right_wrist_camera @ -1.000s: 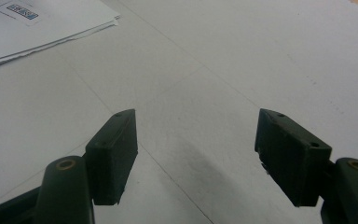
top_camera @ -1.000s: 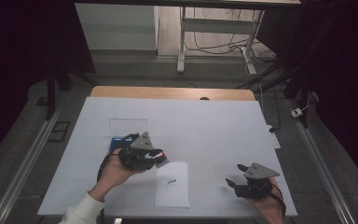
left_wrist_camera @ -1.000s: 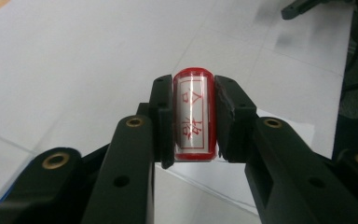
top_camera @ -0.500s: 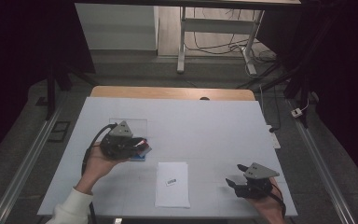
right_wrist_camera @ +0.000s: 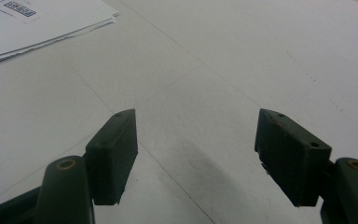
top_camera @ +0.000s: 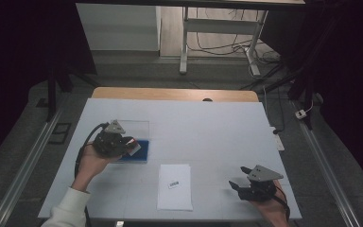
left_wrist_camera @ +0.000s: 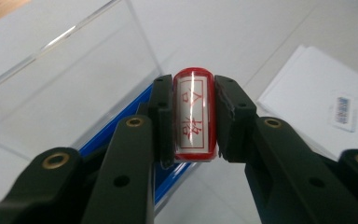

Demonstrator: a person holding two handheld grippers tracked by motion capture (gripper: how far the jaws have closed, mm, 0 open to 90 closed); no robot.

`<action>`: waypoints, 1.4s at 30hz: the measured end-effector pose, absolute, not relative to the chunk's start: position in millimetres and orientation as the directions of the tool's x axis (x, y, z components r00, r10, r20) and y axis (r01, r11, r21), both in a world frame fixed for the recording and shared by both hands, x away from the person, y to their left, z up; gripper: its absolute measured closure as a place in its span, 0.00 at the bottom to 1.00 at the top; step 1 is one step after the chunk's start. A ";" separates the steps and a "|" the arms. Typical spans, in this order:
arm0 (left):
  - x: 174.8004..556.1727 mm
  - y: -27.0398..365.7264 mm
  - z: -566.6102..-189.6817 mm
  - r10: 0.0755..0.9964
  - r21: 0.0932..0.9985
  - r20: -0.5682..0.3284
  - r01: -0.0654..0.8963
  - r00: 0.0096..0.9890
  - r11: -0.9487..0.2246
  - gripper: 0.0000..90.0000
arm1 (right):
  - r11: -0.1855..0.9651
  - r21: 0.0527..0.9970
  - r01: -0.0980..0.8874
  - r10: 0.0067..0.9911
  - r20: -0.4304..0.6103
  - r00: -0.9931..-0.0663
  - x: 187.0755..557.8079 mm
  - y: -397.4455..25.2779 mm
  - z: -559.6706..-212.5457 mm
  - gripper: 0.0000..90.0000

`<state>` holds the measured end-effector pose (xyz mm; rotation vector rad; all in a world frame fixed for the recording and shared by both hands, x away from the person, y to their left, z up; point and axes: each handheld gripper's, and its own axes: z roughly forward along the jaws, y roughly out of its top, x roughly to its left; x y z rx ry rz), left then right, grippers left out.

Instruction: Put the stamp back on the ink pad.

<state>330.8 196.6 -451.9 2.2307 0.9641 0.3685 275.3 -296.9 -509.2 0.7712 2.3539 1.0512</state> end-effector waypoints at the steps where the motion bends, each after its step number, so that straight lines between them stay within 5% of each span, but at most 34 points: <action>1: 331.9 198.1 -453.3 0.731 0.673 -0.006 0.544 0.682 -0.501 0.78 | 0.554 0.774 0.306 0.646 -0.168 -0.744 275.4 -296.9 -509.2 0.33; 30: 354.5 200.9 -487.8 0.779 0.604 0.021 0.613 0.626 -0.510 0.76 | 0.564 0.763 0.316 0.644 -0.166 -0.747 276.5 -295.1 -510.9 0.32; 42: 340.6 205.8 -474.4 0.799 0.689 0.008 0.576 0.601 -0.439 0.44 | 0.561 0.765 0.317 0.644 -0.164 -0.747 276.9 -296.2 -510.1 0.32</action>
